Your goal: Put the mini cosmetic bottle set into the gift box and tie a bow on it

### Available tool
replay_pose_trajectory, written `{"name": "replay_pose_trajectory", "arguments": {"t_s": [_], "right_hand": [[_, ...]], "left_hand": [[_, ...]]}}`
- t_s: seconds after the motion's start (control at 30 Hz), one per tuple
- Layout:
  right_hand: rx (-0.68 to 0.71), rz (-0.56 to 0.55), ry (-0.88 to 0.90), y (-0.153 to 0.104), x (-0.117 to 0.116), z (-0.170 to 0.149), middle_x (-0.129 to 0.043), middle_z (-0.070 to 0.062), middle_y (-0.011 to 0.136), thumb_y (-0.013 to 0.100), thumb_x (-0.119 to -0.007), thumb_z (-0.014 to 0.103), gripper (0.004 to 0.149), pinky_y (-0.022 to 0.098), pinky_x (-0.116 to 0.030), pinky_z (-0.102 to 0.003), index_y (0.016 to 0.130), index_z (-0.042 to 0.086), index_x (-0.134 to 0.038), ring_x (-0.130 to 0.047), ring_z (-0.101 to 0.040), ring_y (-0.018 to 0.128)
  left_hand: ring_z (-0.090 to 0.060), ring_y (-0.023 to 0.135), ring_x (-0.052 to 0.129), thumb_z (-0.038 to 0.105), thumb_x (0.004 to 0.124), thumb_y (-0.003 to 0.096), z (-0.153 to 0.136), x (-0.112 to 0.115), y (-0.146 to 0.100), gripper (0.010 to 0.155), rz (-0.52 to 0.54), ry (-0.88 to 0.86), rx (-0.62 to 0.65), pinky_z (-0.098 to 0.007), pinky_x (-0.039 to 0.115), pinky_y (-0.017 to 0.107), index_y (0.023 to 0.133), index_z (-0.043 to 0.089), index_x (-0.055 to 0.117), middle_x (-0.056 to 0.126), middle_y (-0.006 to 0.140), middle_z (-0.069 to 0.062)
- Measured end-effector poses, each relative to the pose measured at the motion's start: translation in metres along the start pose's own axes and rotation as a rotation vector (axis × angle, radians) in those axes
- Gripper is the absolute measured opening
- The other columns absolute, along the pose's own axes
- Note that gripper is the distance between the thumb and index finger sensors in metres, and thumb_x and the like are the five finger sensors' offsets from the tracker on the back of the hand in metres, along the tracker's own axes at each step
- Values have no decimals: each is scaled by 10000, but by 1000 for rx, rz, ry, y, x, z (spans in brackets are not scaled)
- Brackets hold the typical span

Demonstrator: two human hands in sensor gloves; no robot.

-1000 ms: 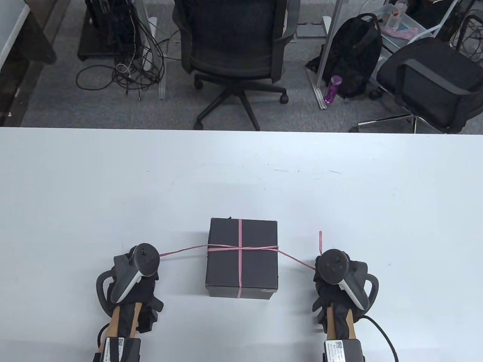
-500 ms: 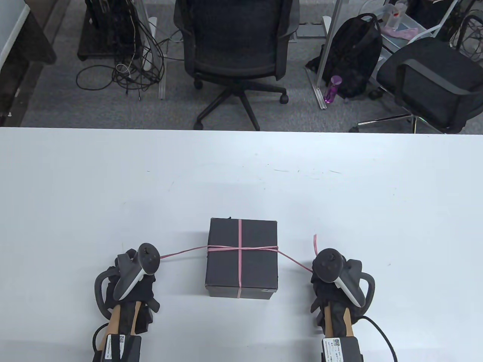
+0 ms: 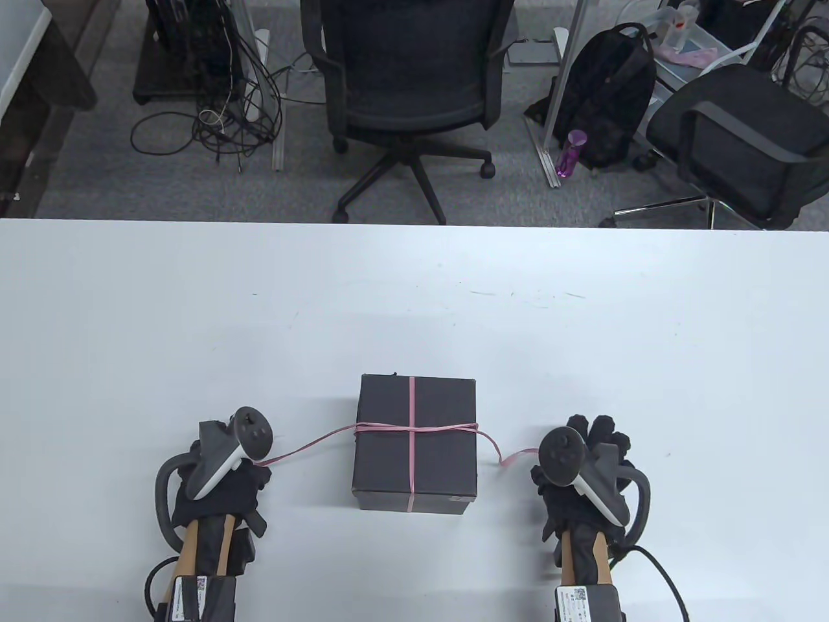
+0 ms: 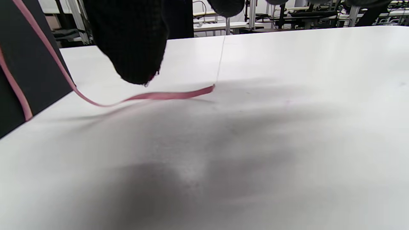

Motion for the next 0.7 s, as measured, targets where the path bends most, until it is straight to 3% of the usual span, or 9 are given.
{"name": "replay_pose_trajectory", "arguments": {"t_s": [0.27, 0.33, 0.4, 0.47, 0.6, 0.7], "right_hand": [[-63, -78, -11, -3, 10, -11, -258, -523, 1061, 534, -793, 158, 751, 539, -401, -851, 1113, -132, -412, -287, -766, 838], [-55, -101, 13, -6, 13, -11, -276, -506, 1070, 527, -778, 113, 706, 537, -405, -850, 1113, -100, -445, -300, -757, 846], [-62, -137, 12, -8, 17, -12, -293, -498, 1074, 514, -786, 87, 691, 532, -403, -854, 1112, -64, -475, -305, -758, 846], [-24, -136, 33, -10, 20, -10, -289, -488, 1083, 513, -807, 126, 718, 530, -406, -856, 1122, -37, -463, -301, -751, 853], [231, -129, 386, -14, 26, 9, -293, -480, 1088, 505, -816, 120, 728, 538, -408, -850, 1117, -59, -465, -294, -737, 865], [406, -79, 647, -16, 26, 26, -281, -483, 1086, 517, -812, 141, 736, 558, -410, -838, 1115, -88, -449, -280, -730, 871]], "left_hand": [[-539, 1066, 645, 412, 837, 517, -9, -23, -14, 835, 128, -55, -29, -674, 630, 738, 1202, 213, 403, 481, 1219, -184], [-522, 1063, 657, 411, 820, 524, -6, -26, -17, 809, 173, -84, 20, -665, 639, 734, 1197, 206, 420, 496, 1212, -180], [-499, 1054, 683, 408, 817, 523, 1, -28, -20, 791, 220, -182, 95, -656, 650, 732, 1189, 202, 443, 528, 1200, -167], [-486, 1053, 690, 401, 818, 517, 12, -31, -24, 786, 276, -284, 251, -650, 656, 730, 1183, 196, 454, 542, 1192, -163], [-477, 1087, 638, 381, 827, 511, 42, -33, -34, 813, 261, -521, 615, -654, 626, 752, 1186, 195, 413, 506, 1201, -158], [-478, 1096, 622, 360, 827, 513, 57, -29, -35, 835, 222, -627, 722, -653, 608, 764, 1189, 179, 371, 489, 1203, -164]]}}
Point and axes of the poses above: the tracker on the back of each hand, its own z axis roughly to the thumb side, its own y axis roughly from the wrist to the fingertips, x = y × z, the point moved 4 cm from there along y, roughly from the wrist to the fingertips
